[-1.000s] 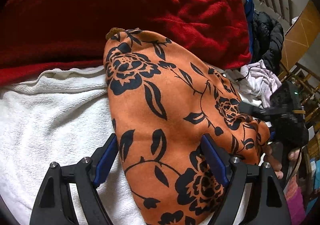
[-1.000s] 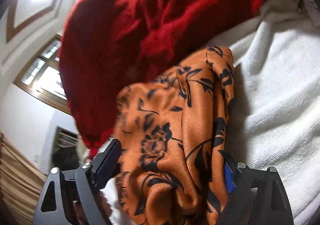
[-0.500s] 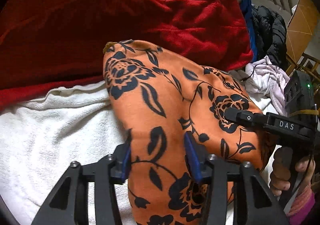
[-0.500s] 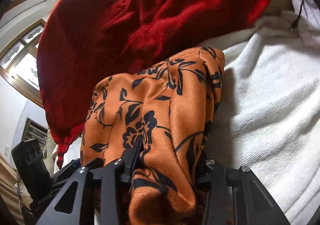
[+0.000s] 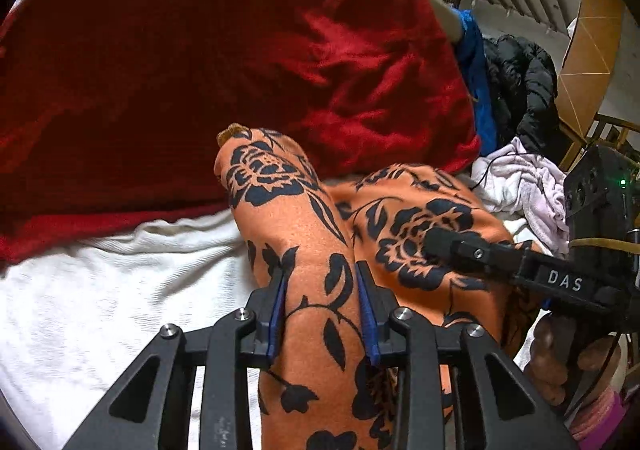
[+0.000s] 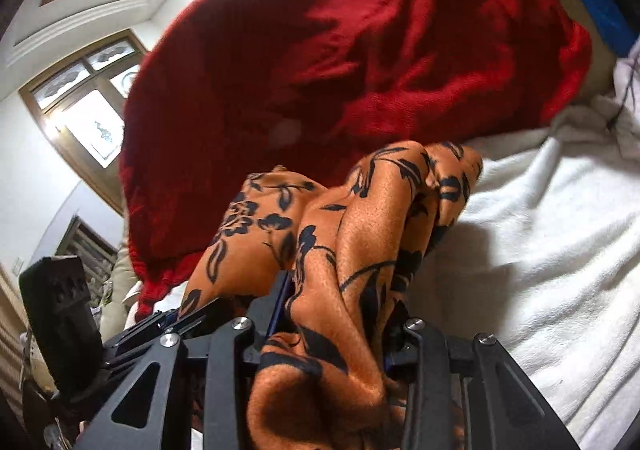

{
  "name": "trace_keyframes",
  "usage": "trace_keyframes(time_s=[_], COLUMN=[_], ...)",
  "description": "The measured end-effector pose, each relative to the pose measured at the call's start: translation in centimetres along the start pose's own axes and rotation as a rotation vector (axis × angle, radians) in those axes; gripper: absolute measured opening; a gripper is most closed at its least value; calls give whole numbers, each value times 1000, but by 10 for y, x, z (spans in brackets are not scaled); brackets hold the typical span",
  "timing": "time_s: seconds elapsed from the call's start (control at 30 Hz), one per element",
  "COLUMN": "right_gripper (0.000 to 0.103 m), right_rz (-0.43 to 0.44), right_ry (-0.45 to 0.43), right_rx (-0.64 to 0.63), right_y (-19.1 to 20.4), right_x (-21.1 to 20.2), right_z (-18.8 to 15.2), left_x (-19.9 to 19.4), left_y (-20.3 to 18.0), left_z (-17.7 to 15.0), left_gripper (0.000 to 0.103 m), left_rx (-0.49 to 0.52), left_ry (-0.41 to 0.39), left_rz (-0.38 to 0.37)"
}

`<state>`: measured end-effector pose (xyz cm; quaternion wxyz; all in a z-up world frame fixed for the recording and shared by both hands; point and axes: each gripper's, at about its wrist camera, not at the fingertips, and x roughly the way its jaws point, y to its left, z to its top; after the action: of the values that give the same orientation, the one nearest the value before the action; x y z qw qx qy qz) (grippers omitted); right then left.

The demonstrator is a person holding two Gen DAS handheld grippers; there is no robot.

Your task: Fold small clothes

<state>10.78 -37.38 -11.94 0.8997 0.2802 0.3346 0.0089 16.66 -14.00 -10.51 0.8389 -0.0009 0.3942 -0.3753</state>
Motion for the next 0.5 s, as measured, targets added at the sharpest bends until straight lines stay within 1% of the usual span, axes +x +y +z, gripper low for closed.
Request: trace_keyframes(time_s=[0.1, 0.2, 0.27, 0.3, 0.33, 0.37, 0.4, 0.47, 0.5], right_gripper=[38, 37, 37, 37, 37, 36, 36, 36, 36], right_rz=[28, 69, 88, 87, 75, 53, 37, 1, -33], right_ry=[-2, 4, 12, 18, 28, 45, 59, 103, 111], right_rx=[-11, -25, -40, -54, -72, -87, -88, -80, -90], right_y=[15, 37, 51, 59, 66, 72, 73, 71, 69], right_x=[-2, 3, 5, 9, 13, 19, 25, 41, 46], right_z=[-3, -8, -13, -15, -18, -22, -25, -33, -36], left_x=[-19, -39, -47, -52, -56, -57, -58, -59, -56], left_y=[1, 3, 5, 8, 12, 17, 24, 36, 46], left_z=[-2, -4, -6, -9, -13, -17, -21, -30, -35], left_gripper=[32, 29, 25, 24, 20, 17, 17, 17, 18], left_rx=[9, 24, 45, 61, 66, 61, 48, 31, 22], left_ry=[-20, -40, -43, -42, -43, -40, -35, -31, -20], left_rz=[20, 42, 71, 98, 111, 106, 108, 149, 191])
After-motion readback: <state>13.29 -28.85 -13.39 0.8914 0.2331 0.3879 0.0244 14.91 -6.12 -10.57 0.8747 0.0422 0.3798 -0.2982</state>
